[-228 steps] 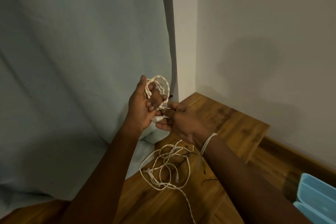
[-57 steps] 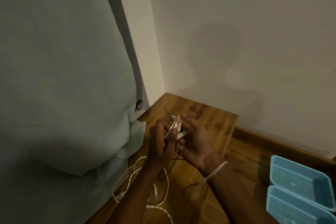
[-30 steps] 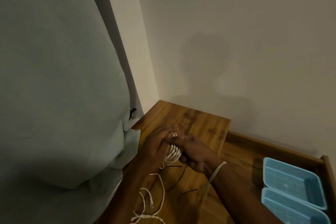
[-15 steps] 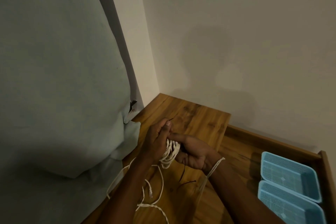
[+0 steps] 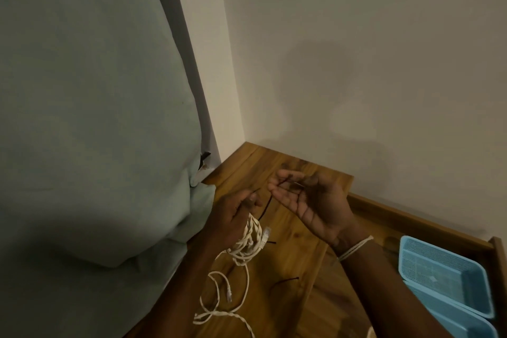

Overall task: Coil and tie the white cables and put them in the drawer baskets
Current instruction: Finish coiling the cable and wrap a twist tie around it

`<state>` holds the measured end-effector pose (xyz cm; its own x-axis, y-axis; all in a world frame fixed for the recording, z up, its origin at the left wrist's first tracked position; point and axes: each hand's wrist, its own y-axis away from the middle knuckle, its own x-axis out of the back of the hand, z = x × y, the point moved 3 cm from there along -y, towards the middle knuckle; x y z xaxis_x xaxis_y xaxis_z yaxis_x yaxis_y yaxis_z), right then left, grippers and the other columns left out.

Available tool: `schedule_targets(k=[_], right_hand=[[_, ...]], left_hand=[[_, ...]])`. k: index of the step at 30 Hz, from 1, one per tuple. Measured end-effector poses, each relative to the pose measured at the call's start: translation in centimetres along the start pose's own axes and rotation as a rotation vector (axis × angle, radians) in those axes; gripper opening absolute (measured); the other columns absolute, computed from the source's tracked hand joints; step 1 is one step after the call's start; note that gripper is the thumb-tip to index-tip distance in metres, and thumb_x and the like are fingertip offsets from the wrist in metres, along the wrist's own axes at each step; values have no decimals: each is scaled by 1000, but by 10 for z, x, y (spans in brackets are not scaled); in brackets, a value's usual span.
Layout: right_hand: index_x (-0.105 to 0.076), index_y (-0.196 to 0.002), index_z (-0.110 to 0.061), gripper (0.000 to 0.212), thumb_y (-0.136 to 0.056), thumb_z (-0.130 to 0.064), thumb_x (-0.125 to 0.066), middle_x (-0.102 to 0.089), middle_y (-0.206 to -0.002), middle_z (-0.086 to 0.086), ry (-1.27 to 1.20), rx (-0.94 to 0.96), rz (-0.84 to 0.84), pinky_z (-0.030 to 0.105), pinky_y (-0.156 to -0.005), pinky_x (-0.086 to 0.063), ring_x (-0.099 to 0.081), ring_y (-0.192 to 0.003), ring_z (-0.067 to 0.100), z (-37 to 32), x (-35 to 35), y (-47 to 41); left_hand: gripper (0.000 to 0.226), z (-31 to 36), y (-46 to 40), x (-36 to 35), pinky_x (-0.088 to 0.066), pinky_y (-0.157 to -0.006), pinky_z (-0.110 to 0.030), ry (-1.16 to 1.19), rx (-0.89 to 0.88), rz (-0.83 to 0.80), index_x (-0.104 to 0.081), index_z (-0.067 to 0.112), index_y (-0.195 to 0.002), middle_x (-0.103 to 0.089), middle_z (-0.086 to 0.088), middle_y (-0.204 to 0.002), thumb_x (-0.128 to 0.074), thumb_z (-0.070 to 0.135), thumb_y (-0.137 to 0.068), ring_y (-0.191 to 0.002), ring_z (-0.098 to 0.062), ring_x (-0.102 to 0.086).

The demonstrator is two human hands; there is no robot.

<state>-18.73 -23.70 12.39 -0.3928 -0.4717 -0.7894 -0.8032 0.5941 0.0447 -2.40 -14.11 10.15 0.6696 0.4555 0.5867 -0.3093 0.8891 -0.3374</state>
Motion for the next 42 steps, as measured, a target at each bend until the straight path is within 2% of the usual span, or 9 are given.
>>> schedule_targets(k=[3,8,12,16,20,23,28,31,42], right_hand=[[-68,-111,2,25,-101,-2,-46,-74,-105,22,349,195,53,34,-87,-60,-71,-101,31,5,-5,-1],[-77,-98,-5,13,-90,-11,-70,-75,-86,15,810,450,97,29,-68,-58,-68,-74,22,3,-9,0],[-76,-87,-8,18,-85,-26,-72,-62,-61,2,775,433,181,29,-51,-44,-51,-53,15,2,-10,-1],[-74,-85,-11,16,-89,-25,-66,-51,-57,0,713,376,147,28,-52,-40,-42,-53,12,8,-12,1],[-74,-91,-10,12,-94,-16,-65,-58,-62,-3,708,357,163,24,-48,-35,-40,-50,7,10,-16,1],[-74,-89,-12,9,-93,-14,-65,-65,-71,1,704,339,180,22,-45,-33,-40,-48,5,11,-18,2],[-70,-92,-9,9,-95,-8,-62,-60,-62,-4,673,296,131,23,-48,-34,-41,-50,8,12,-19,3],[-70,-93,-8,7,-93,-11,-64,-62,-72,3,663,283,77,26,-52,-38,-47,-58,12,11,-23,4],[-71,-99,-11,15,-95,-9,-57,-61,-68,0,505,211,11,26,-56,-41,-48,-61,12,7,-35,9]], left_hand=[[37,4,0,-7,-45,-55,-30,1,-48,6,-58,31,-78,-56,12,-61,-34,53,-98,-57,-4,-54],[48,15,-1,-10,-44,-52,-43,-3,-17,16,-59,17,-85,-51,-5,-59,-30,54,-95,-50,-9,-45],[46,22,-1,-7,-43,-53,-30,103,16,67,-56,18,-78,-49,9,-56,-32,51,-100,-52,-4,-48],[51,21,0,-4,-53,-65,-52,198,61,124,-52,21,-68,-51,-9,-57,-35,59,-97,-56,-31,-55],[37,27,0,-3,-48,-62,-25,176,-3,98,-54,24,-75,-54,8,-63,-36,44,-102,-60,-6,-54],[28,31,0,-2,-43,-61,-12,164,-36,77,-52,34,-79,-56,19,-66,-38,31,-103,-63,0,-54],[27,37,3,0,-40,-56,-20,218,-62,-16,-54,36,-79,-51,14,-62,-38,34,-102,-56,-2,-47],[29,41,2,2,-39,-55,-28,250,-71,-54,-54,35,-77,-49,11,-63,-38,36,-101,-56,-3,-43],[33,61,3,8,-40,-63,-22,333,-86,-113,-51,27,-76,-49,9,-66,-36,22,-105,-61,-5,-45]])
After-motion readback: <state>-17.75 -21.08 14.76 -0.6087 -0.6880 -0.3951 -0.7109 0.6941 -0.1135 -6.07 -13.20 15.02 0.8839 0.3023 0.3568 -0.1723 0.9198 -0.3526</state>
